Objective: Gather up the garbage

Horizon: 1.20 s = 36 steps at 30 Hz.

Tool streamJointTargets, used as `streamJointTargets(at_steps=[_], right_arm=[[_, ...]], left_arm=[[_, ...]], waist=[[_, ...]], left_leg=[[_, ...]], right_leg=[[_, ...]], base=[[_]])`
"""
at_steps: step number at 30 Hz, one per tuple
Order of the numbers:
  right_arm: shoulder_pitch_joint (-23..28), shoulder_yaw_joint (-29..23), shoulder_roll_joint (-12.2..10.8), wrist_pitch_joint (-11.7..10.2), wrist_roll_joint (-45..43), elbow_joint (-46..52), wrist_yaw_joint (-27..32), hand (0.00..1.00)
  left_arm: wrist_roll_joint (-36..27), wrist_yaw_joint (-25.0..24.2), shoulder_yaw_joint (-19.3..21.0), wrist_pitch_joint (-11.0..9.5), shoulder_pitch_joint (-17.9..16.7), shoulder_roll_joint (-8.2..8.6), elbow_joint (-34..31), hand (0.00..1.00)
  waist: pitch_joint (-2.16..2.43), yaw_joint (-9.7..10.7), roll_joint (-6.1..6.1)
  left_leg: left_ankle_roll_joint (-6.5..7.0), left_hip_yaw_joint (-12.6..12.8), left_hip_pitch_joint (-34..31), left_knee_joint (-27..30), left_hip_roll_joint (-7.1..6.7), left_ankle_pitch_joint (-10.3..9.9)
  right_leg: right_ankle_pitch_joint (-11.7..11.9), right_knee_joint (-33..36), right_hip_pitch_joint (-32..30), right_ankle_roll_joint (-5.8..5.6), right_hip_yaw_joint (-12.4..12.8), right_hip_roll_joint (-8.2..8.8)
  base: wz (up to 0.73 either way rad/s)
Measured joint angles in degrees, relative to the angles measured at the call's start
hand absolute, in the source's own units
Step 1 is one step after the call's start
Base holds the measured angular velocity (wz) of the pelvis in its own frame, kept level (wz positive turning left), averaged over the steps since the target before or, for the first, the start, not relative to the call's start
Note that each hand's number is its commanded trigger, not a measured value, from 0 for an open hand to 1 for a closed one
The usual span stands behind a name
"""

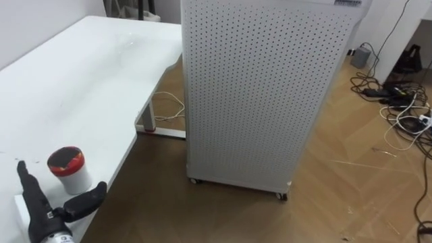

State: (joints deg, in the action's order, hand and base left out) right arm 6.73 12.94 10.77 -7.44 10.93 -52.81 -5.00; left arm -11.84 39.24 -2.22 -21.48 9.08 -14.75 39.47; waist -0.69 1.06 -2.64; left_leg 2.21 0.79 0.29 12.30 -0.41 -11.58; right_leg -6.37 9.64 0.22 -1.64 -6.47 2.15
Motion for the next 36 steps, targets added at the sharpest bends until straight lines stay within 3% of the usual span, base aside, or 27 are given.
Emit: streamJointTargets(at_steps=[6, 10, 14, 23, 24, 25, 26, 27, 33, 36], right_arm=[[-0.12, 0.59, 0.03, 0.00, -0.09, 0.31, -0.06, 1.00], [-0.10, 0.65, 0.03, 0.00, -1.54, 1.84, -0.08, 1.00], [-0.17, 0.87, 0.06, -0.02, -3.38, 2.60, 0.39, 1.00], [-0.90, 0.89, 0.09, -0.02, -3.98, 2.91, 1.78, 1.00], [-0.97, 0.89, 0.09, -0.02, -4.00, 2.91, 1.82, 1.00], [-1.04, 0.89, 0.09, -0.02, -4.06, 2.91, 1.85, 1.00], [-1.04, 0.89, 0.09, -0.02, -4.17, 2.91, 1.85, 1.00], [-1.04, 0.89, 0.09, -0.02, -4.21, 2.91, 1.85, 1.00], [-1.07, 1.00, 0.09, -0.02, -4.22, 2.88, 1.77, 1.00], [-1.27, 1.01, 0.08, -0.02, -4.21, 2.87, 1.77, 1.00]], left_arm=[[-4.28, -0.30, 0.19, 0.33, 2.06, -0.19, 0.49, 0.00], [-6.74, -1.56, 2.02, 0.33, 5.24, -1.37, 3.46, 0.00], [-6.90, -2.15, 2.02, 0.33, 7.60, -2.50, 5.91, 0.00], [-6.63, -2.20, 2.06, 0.22, 11.62, -3.00, 10.05, 0.00], [-6.64, -2.22, 2.07, 0.23, 11.65, -3.11, 10.07, 0.04], [-6.64, -2.34, 2.07, 0.24, 11.73, -3.31, 10.10, 0.53], [-6.63, -2.50, 2.07, 0.24, 11.76, -3.59, 10.10, 0.96], [-6.61, -2.58, 2.07, 0.24, 11.78, -3.73, 10.09, 1.00], [-6.56, -2.14, 4.41, 0.28, 12.76, -4.67, 10.10, 1.00], [-6.56, -2.28, 4.41, 0.42, 12.79, -5.92, 10.10, 1.00]], waist=[[-0.01, -0.04, 0.02], [-0.01, 0.15, 0.03], [-0.03, 0.61, -0.03], [-0.29, 0.71, -0.45], [-0.29, 0.75, -0.46], [-0.33, 0.85, -0.53], [-0.38, 0.90, -0.61], [-0.40, 0.95, -0.65], [-0.60, 0.94, -0.98], [-0.60, 0.98, -0.98]], left_leg=[[0.00, 0.03, -0.04, -0.23, -0.01, 0.01], [-0.02, 0.41, -1.02, 0.05, 0.07, 0.03], [-0.02, 0.43, -1.63, 0.04, 0.05, 0.02], [-0.02, 0.37, -2.90, 0.39, 0.05, 0.03], [-0.02, 0.38, -2.99, 0.40, 0.05, 0.02], [-0.02, 0.37, -3.18, 0.43, 0.05, 0.02], [-0.02, 0.37, -3.35, 0.47, 0.05, 0.02], [-0.02, 0.35, -3.49, 0.48, 0.06, 0.02], [-0.02, 0.45, -3.77, 0.48, 0.07, 0.02], [0.01, 0.51, -4.63, 1.00, 0.04, -0.01]], right_leg=[[0.00, 0.03, -0.27, 0.00, 0.01, -0.01], [0.02, 0.11, -1.29, 0.04, 0.02, -0.06], [0.02, 0.13, -1.90, 0.04, 0.00, -0.03], [0.04, 0.21, -2.99, 0.07, -0.09, -0.03], [0.05, 0.23, -3.07, 0.09, -0.09, -0.04], [0.08, 0.23, -3.22, 0.13, -0.10, -0.04], [0.09, 0.23, -3.34, 0.15, -0.10, -0.05], [0.09, 0.22, -3.42, 0.15, -0.10, -0.05], [0.10, 0.22, -3.81, 0.16, -0.11, -0.08], [0.10, 0.21, -4.37, 0.16, -0.12, -0.02]], base=[[-0.01], [-0.04], [-0.01], [0.00], [0.00], [0.00], [0.00], [0.00], [0.00], [0.00]])
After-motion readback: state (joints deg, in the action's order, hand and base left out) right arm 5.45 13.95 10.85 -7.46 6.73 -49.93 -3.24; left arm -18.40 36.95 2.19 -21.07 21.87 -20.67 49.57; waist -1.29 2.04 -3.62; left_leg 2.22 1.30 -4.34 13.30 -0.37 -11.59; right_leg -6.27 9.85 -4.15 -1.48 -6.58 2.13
